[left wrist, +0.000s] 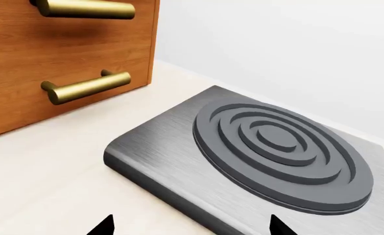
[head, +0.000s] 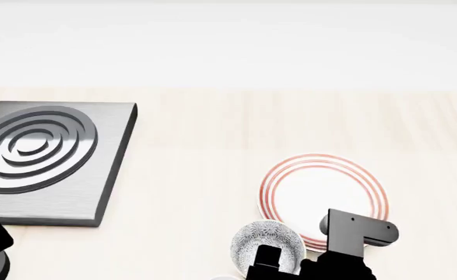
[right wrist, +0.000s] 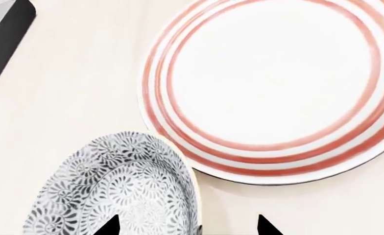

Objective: Pick the akita bowl between the plate and the ramekin and place it on the plate.

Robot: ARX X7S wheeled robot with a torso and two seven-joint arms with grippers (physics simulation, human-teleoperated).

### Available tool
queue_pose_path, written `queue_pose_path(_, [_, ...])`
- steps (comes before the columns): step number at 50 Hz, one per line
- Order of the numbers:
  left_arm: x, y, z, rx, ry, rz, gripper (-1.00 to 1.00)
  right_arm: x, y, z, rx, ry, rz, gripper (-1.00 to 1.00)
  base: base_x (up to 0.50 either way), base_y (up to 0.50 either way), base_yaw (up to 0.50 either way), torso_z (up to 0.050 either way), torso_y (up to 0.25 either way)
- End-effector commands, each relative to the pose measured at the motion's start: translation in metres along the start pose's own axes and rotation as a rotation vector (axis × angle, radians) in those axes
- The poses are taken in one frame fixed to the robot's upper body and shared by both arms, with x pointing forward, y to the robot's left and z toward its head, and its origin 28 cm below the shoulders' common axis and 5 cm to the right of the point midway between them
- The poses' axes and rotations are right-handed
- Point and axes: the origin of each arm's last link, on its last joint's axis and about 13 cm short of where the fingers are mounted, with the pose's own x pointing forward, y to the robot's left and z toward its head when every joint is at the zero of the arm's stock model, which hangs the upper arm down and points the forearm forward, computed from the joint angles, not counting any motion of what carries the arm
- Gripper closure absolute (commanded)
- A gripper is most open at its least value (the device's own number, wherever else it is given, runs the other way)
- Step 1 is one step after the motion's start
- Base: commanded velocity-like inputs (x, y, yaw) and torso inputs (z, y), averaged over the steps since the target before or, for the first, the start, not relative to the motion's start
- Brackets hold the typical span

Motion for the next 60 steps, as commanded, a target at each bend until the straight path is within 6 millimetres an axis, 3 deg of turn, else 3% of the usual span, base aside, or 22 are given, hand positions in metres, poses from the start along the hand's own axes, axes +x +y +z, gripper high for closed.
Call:
queue_pose_path(1, [0.0, 0.0, 0.0, 0.0, -0.001, 0.0, -1.0, 0.0, 0.0, -0.002, -0.026, -0.011, -0.016, -1.0, 0.0, 0.0, 0.0, 0.0, 0.0])
queue_pose_path(2, [0.0, 0.0, 0.0, 0.0, -0.001, 0.0, -1.0, 0.0, 0.0, -0.002, -0.022, -0.008, -0.02, 1.0, 0.0, 0.0, 0.0, 0.0, 0.0])
queue_pose_path(21, [0.0, 0.0, -0.001, 0.001, 0.0, -0.001, -1.0, -0.007, 0.012, 0.002, -0.144, -0.068, -0.01, 1.0, 0.0, 0.0, 0.0, 0.0, 0.0])
queue_pose_path(31, [0.0, 0.0, -0.001, 0.001, 0.0, -0.001, -1.0, -0.018, 0.024, 0.02, -0.185, -0.123, 0.005, 1.0, 0.0, 0.0, 0.0, 0.0, 0.0])
queue_pose_path(60, [0.001, 0.0, -0.001, 0.002, 0.002, 0.001, -1.0, -0.03, 0.033, 0.081, -0.173, -0.228, -0.009, 1.0, 0.0, 0.0, 0.0, 0.0, 0.0])
